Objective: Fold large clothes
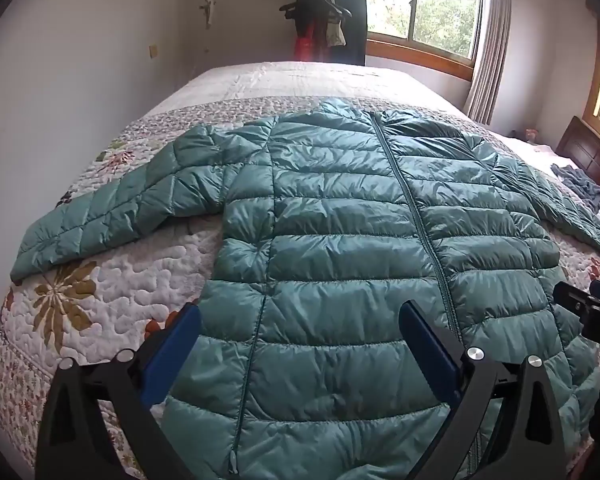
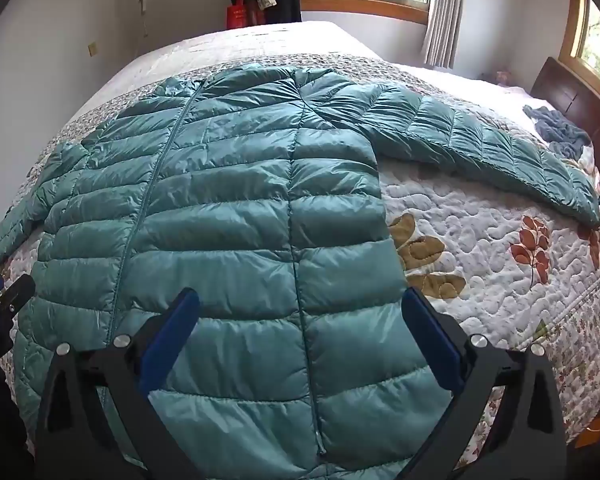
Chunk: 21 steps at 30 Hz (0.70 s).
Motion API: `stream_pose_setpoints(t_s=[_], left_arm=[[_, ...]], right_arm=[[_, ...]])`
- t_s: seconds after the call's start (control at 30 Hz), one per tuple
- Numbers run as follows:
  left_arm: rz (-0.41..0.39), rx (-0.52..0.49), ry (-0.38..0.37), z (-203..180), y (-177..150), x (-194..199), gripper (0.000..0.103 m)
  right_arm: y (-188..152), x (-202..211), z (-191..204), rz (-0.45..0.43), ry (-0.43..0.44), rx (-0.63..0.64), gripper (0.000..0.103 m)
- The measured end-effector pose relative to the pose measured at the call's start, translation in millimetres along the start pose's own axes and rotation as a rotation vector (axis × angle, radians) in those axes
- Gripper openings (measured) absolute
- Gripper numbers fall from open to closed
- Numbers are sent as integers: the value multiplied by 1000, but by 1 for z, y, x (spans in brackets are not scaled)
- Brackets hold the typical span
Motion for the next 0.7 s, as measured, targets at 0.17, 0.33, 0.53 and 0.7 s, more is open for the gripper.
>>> stream_pose_setpoints(t_s=[0.17,0.33,0.53,0.7], left_arm=[[-3,-3,11,0,0,-1,99],[-4,-5,11,-1,0,1,99],[-7,-13,18,-2,1,-2,99],[-7,-14,22,-2,0,-2,99]], right_arm=[[-1,2,-2,-12,15,-9,100],[2,1,-2,-12,9,-2,100],[4,0,3,-10,7,-3,100],[4,0,1,-10,10,-7,100]])
Point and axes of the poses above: each gripper's, at about its wrist camera, not at the fingertips, and x roughly against the way its jaws point, z to its left, y to its top, the point moved 3 cm from there along -x, roughly the way its jaws point, and after that the axes turned 1 degree about x, right-handed, at the moved point
